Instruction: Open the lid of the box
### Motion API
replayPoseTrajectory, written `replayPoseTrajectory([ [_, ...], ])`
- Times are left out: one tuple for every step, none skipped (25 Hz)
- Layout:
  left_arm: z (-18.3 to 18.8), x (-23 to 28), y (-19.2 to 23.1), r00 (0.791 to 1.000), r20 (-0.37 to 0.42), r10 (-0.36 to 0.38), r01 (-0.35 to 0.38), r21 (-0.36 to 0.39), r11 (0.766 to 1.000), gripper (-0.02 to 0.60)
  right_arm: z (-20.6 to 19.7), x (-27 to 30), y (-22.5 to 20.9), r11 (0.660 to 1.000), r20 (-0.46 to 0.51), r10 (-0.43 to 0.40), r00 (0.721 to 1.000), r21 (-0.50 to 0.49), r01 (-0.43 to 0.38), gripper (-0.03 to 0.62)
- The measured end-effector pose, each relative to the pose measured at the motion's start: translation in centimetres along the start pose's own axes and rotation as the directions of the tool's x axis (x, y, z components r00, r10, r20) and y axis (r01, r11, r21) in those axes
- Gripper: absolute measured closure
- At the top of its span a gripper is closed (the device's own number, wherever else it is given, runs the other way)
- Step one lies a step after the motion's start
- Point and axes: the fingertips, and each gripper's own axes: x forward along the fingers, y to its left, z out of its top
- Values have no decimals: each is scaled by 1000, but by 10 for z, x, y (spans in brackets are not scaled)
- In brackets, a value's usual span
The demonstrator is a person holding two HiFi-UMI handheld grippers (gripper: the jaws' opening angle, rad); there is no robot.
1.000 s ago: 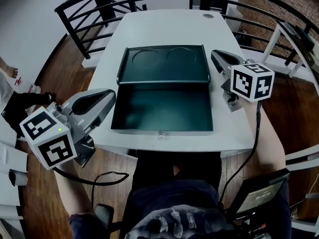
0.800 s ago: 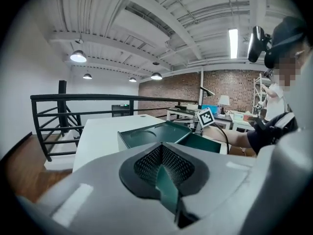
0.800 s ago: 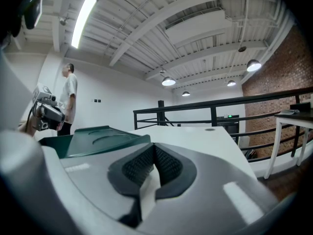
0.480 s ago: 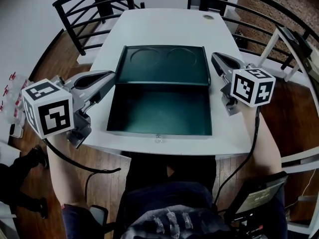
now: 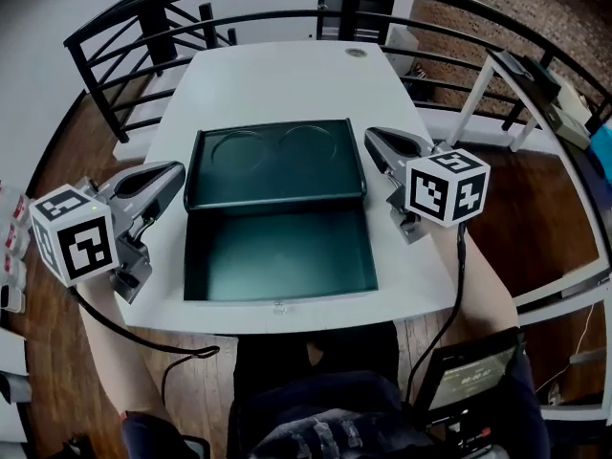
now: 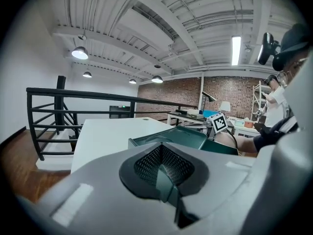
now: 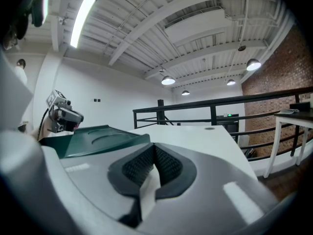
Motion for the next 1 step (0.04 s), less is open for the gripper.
replayPoseTrajectory([
  [-1, -3, 2, 1000, 3, 7, -6, -7, 1000, 565, -1, 2, 4, 1000, -6, 13, 1000, 3, -13, 591],
])
